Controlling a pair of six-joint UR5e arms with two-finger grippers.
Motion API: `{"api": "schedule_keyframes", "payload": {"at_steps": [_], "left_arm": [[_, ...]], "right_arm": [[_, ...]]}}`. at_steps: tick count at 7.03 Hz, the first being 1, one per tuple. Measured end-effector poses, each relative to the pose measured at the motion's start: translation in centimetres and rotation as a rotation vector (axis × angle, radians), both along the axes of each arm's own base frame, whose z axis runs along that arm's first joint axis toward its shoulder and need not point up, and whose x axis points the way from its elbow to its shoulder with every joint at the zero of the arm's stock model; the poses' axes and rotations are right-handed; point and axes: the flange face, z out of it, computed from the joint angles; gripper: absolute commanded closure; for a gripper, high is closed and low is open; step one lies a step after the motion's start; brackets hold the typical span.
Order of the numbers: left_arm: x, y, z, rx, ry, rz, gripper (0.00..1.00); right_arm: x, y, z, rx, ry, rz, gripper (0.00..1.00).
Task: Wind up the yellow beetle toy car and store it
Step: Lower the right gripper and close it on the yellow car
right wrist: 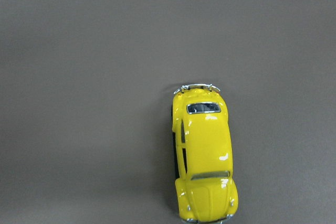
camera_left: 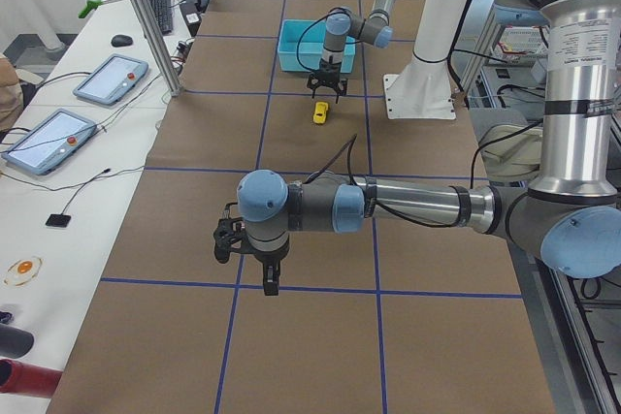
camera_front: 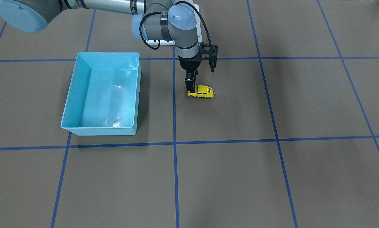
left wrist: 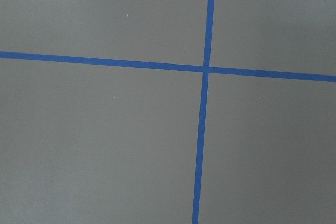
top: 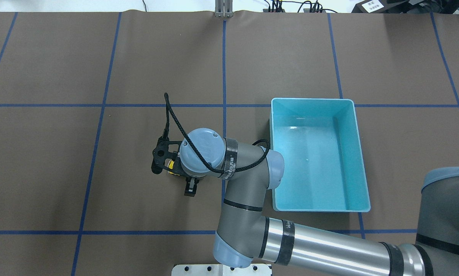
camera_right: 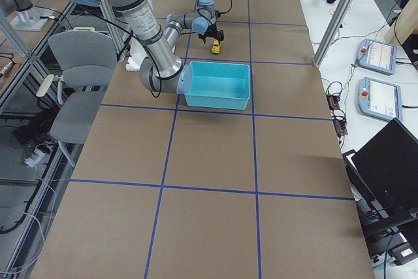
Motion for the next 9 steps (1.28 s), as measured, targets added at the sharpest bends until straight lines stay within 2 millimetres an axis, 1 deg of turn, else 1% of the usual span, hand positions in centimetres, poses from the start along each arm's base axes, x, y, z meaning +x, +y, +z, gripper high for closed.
{"api": "schedule_keyframes", "payload": {"at_steps": [1, 3, 4, 7, 9], "left_arm": [[0.0, 0.2, 0.2, -0.003, 0.000, 0.000, 0.00], [0.0, 0.8, 0.7, -0.010, 0.002, 0.000, 0.00], [0.0, 0.9, 0.7, -0.011, 0.008, 0.000, 0.00], [0.1, 0.9, 0.7, -0.013, 0.020, -0.001, 0.00], [0.1, 0.9, 0.5, -0.009, 0.022, -0.002, 0.00]], "right_arm": [[-0.6, -0.5, -0.1, 0.023, -0.002, -0.001, 0.00], [-0.7, -1.3, -0.2, 0.045, -0.001, 0.001, 0.00], [-0.8, -1.4, -0.3, 0.046, -0.001, 0.002, 0.00], [-2.0, -1.9, -1.4, 0.039, 0.002, 0.005, 0.01], [-2.8, -1.5, -0.9, 0.035, 0.010, -0.001, 0.01]]}}
